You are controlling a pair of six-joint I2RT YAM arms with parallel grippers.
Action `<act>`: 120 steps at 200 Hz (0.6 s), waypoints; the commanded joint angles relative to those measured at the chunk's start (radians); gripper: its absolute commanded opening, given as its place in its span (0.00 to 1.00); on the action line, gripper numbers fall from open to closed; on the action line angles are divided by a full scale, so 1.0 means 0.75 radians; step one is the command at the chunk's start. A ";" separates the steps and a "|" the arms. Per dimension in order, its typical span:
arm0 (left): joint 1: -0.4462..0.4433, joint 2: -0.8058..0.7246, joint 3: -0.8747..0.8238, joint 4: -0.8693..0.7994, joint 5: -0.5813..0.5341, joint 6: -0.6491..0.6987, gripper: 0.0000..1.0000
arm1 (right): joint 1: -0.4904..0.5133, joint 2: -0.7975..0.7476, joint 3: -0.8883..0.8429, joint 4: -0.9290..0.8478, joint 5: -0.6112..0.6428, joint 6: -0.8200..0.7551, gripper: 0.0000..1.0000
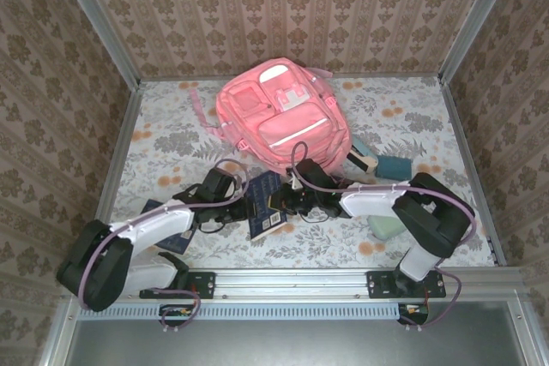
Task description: Pack books, pencil case, and school supplies into a backpack
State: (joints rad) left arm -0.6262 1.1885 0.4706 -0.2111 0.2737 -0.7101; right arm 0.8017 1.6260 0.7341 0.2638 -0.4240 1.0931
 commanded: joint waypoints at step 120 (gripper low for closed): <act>0.018 0.056 0.612 -0.253 -0.152 0.256 0.55 | -0.202 -1.028 0.028 -0.658 0.425 -0.348 0.00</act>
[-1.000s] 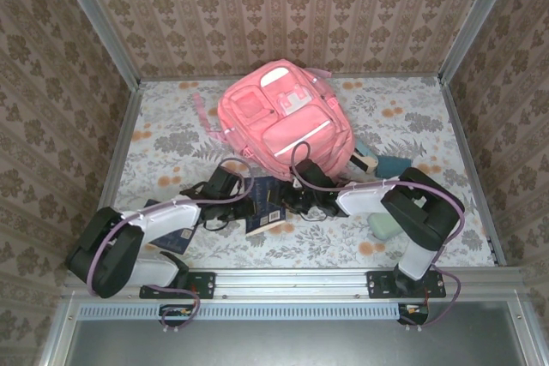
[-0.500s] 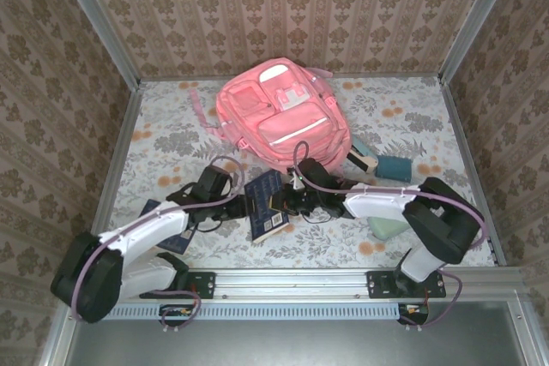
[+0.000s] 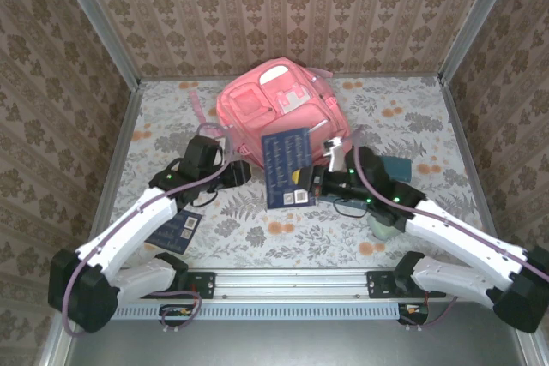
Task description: Pack books, pencil case, and school supplies into a backpack
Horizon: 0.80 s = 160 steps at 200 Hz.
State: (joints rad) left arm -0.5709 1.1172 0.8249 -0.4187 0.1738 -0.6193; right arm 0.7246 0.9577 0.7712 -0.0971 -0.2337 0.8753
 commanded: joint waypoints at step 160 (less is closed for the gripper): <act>-0.371 1.280 1.157 -0.234 -0.326 0.994 0.57 | -0.433 -0.677 -0.183 -0.580 0.326 0.057 0.00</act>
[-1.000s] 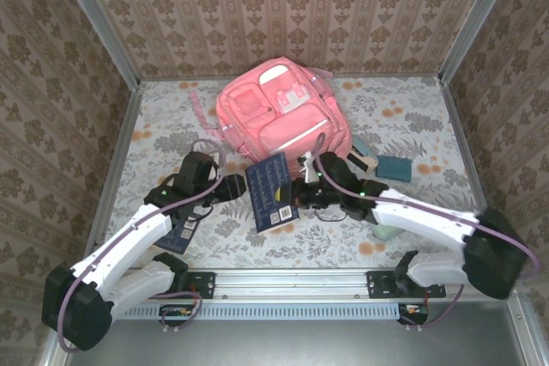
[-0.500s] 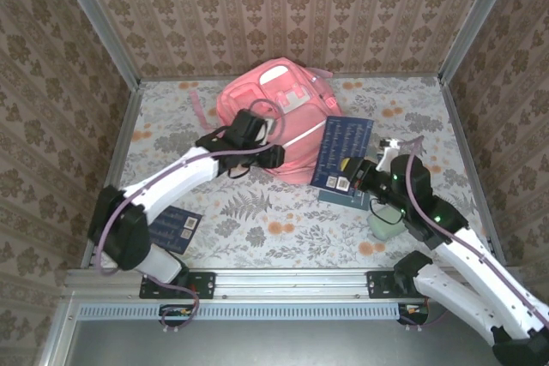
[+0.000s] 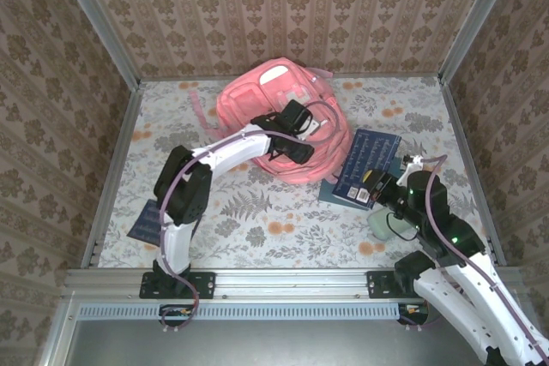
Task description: Pack books, pencil case, and school supplies into a backpack
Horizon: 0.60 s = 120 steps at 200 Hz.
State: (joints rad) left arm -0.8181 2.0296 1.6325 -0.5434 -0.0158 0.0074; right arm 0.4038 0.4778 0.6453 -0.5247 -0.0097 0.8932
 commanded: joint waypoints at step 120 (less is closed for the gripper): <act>0.032 -0.149 0.214 -0.178 -0.165 -0.012 0.00 | -0.012 -0.032 -0.274 0.572 -0.042 0.186 0.00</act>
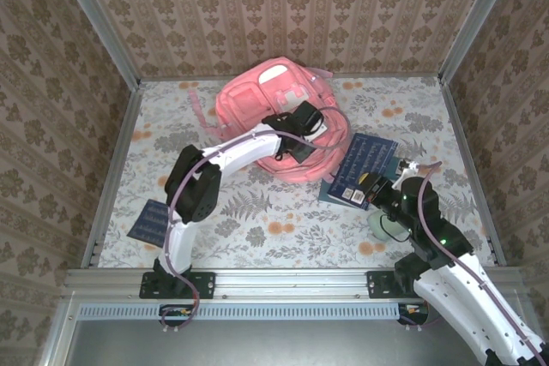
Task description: Pack books, pencil case, and school supplies into a backpack
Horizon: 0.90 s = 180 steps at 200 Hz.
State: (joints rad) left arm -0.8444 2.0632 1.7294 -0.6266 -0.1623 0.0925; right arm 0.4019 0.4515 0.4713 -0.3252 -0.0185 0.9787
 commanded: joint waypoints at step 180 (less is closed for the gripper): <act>0.219 -0.509 0.164 -0.063 0.208 -0.617 0.00 | 0.057 1.237 0.340 1.379 -0.246 0.423 0.00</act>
State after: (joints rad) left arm -0.6678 1.7191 1.7805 -0.7635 -0.0368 -0.3111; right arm 0.4129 1.2873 0.6426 0.5243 -0.2211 1.2396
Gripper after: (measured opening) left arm 0.050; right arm 0.139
